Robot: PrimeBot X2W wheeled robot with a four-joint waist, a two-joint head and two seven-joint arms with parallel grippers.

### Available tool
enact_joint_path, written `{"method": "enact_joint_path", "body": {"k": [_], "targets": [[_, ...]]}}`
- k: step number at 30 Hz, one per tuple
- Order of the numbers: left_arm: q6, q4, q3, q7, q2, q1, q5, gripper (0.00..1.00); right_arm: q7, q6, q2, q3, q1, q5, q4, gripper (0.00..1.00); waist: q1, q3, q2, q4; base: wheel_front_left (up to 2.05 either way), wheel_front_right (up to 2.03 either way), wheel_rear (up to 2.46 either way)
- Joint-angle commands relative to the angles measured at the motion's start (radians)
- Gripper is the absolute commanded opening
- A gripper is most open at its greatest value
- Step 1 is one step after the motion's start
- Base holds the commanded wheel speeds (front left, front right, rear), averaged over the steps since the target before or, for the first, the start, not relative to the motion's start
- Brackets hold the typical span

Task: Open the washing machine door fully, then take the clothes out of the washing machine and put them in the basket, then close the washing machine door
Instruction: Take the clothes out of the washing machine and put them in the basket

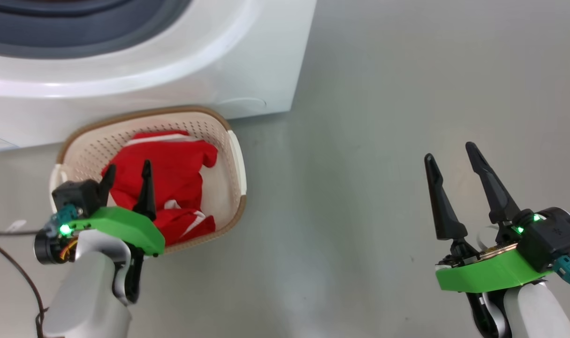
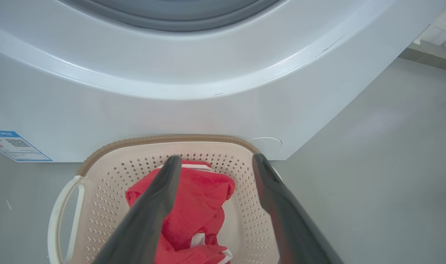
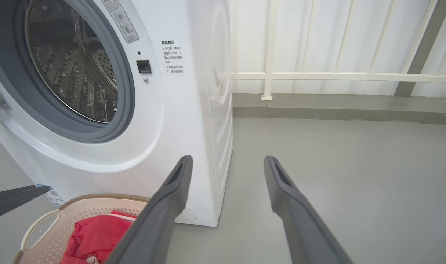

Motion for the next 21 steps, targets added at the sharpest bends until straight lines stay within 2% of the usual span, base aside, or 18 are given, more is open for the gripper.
{"method": "enact_joint_path", "body": {"k": [1, 7, 21], "targets": [[0.013, -0.075, 0.036, -0.012, 0.027, 0.047, 0.027, 1.0, -0.006, 0.006, -0.01, 0.01, 0.015, 0.0, -0.024, 1.0, 0.0, -0.039, 0.0, 0.024, 0.0, 0.0, 0.0], [0.021, -0.331, 0.075, -0.012, 0.004, 0.173, 0.082, 1.0, -0.006, 0.006, -0.01, -0.004, 0.029, -0.021, -0.017, 1.0, 0.0, -0.103, 0.0, 0.048, 0.0, 0.0, 0.0], [-0.025, -0.652, 0.143, -0.012, -0.04, 0.376, 0.12, 1.0, -0.006, 0.006, -0.01, -0.027, 0.075, -0.055, 0.008, 1.0, 0.0, -0.239, 0.0, 0.084, 0.0, 0.0, 0.0]]}}
